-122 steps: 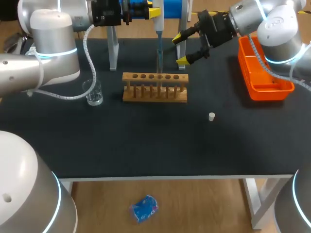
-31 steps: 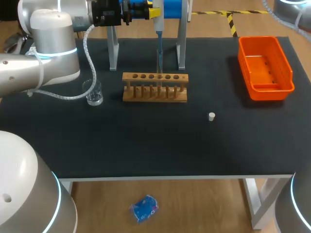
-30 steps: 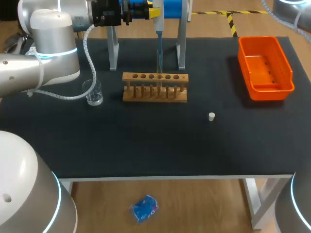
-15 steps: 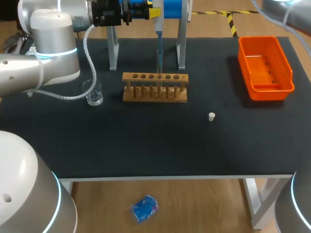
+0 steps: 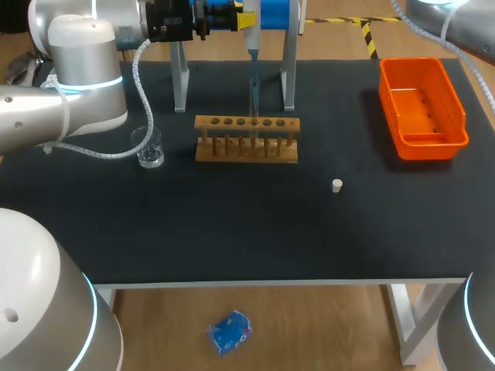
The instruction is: Invert the test tube, pick up the pipette, mount the tip to pipette, aspirate from beaker and dispense into the tube, eject the tip, return the pipette, and cap with the stopper.
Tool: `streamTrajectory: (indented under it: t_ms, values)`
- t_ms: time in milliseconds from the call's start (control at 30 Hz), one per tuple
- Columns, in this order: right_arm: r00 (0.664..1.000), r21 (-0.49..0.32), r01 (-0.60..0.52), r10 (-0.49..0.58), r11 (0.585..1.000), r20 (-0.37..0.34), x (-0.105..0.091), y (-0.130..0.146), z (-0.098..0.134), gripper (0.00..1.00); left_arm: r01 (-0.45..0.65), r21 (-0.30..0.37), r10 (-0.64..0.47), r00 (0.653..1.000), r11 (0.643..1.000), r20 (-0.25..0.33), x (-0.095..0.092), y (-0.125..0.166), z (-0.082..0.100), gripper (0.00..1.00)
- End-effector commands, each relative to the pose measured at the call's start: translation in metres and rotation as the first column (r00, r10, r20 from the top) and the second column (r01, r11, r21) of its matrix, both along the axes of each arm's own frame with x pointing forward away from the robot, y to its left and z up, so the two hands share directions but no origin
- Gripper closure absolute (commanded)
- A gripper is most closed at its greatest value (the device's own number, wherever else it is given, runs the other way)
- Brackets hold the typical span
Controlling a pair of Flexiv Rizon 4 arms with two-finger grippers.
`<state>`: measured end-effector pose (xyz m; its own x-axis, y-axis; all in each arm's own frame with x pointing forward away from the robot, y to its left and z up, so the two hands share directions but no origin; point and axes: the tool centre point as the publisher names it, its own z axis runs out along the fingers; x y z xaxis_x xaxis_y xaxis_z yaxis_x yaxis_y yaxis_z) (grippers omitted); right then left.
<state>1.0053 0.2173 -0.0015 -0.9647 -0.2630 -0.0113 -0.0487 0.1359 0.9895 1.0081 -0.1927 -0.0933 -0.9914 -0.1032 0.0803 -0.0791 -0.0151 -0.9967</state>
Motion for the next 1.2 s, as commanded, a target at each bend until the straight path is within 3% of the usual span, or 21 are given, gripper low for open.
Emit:
streamTrajectory:
  t_ms: [33,1200]
  values:
    - [1.0,0.0,-0.015,0.015,1.0,-0.004,0.006,0.001,-0.001,1.0,0.0,-0.001,0.0,1.0,1.0,0.002,0.001,0.0,0.0,1.0]
    - [0.999,0.011,-0.031,0.031,0.999,-0.042,0.004,0.004,-0.016,1.0,0.0,-0.001,0.0,1.0,1.0,0.002,0.001,0.0,0.0,1.0]
